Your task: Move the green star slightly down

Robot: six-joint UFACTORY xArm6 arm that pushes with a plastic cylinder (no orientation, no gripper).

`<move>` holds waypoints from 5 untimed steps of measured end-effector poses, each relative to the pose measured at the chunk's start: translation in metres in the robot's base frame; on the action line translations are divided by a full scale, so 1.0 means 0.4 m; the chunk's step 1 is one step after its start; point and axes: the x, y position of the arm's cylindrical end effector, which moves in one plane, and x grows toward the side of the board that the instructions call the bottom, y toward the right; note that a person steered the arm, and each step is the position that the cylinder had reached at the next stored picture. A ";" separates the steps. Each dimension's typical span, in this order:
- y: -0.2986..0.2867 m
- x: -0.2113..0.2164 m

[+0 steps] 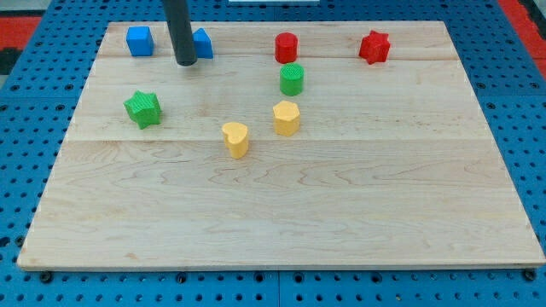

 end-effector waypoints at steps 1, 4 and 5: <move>0.035 0.068; -0.004 0.295; 0.026 0.295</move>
